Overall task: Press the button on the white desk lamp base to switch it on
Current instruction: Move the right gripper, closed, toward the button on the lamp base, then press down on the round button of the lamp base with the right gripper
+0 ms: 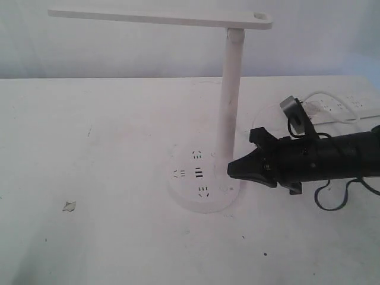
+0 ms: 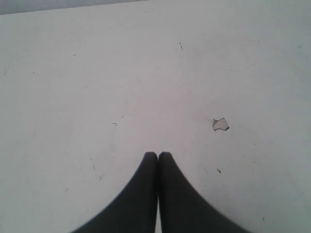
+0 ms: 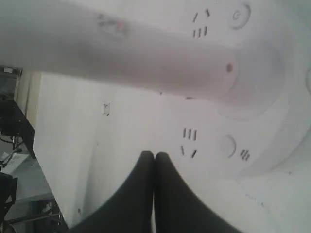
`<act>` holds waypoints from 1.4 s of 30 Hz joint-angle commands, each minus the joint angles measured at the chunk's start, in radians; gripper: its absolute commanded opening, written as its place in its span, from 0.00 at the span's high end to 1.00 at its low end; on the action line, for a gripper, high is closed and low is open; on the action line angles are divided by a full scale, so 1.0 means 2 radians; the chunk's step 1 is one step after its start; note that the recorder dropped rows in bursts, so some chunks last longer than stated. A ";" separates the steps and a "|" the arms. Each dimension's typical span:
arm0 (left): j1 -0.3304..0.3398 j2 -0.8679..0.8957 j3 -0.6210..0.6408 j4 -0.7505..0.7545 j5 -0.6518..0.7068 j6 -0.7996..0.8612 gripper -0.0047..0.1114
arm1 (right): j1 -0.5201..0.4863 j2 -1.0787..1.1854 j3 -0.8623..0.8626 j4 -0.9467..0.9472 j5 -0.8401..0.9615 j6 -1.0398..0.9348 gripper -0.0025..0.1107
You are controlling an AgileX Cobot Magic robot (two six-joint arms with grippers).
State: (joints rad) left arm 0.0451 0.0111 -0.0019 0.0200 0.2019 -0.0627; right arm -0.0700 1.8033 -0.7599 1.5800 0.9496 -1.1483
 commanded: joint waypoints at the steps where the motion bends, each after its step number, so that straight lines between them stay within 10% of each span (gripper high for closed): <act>1: 0.001 0.000 0.001 -0.002 0.000 0.000 0.96 | 0.000 0.045 -0.033 0.009 0.010 -0.022 0.98; 42: 0.001 0.000 0.001 -0.002 0.000 0.000 0.96 | 0.045 0.082 -0.056 -0.051 -0.088 0.015 0.98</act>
State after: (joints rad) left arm 0.0451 0.0111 -0.0019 0.0200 0.2019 -0.0627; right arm 0.0195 1.9464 -0.8704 1.5015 0.7930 -1.1214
